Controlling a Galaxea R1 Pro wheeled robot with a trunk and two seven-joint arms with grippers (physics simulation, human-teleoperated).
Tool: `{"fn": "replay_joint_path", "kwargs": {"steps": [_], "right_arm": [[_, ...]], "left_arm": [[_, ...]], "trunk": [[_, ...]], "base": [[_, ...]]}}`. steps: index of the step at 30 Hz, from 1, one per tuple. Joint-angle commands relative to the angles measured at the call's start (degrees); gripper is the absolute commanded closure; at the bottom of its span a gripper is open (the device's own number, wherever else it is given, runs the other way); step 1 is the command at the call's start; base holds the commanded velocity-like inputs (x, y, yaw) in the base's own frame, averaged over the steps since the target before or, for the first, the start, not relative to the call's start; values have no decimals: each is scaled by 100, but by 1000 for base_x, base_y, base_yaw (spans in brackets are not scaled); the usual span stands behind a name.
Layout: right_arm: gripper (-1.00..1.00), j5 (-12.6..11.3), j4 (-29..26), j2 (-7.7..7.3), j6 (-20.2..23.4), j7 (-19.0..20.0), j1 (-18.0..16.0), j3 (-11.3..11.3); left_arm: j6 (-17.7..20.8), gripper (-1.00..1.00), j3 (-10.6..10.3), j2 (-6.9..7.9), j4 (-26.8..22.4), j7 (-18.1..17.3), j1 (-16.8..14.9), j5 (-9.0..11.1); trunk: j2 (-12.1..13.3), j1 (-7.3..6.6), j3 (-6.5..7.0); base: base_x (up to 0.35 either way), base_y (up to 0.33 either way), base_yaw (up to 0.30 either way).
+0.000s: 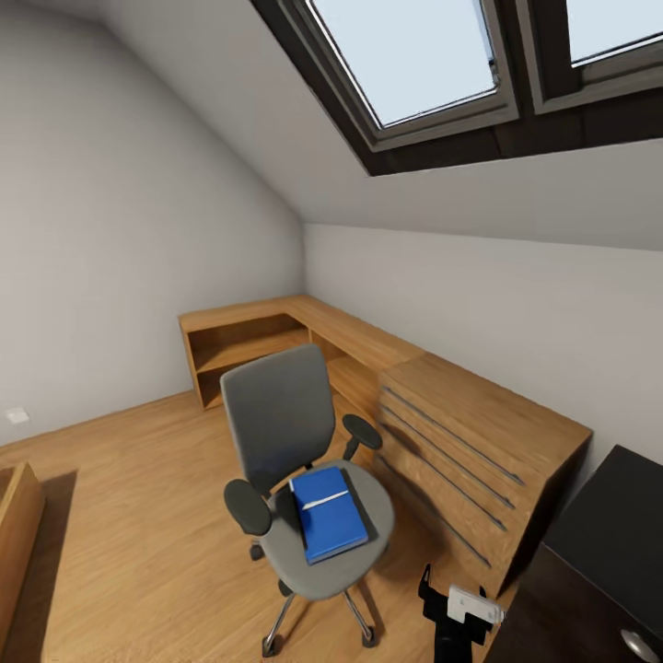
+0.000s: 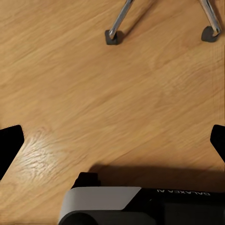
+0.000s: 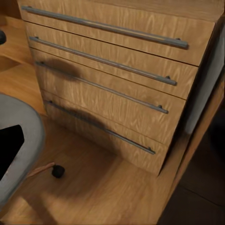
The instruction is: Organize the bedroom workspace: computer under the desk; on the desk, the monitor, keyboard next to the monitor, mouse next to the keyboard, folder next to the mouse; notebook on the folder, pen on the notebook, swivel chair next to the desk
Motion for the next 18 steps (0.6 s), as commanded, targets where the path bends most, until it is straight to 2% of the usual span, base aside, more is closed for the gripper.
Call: {"fn": "replay_joint_path", "kwargs": {"steps": [1, 18], "right_arm": [[-100, -48, 1, 0, -18, -19, -4, 52], [-100, -47, -5, -7, -18, -14, -4, 46]], "left_arm": [[29, -100, -42, 6, -9, 50, -3, 51], [20, -100, -42, 6, -9, 50, -4, 51]], "trunk": [[-5, 1, -7], [-5, 1, -7]], "base": [[0, 0, 288], [0, 0, 288]]}}
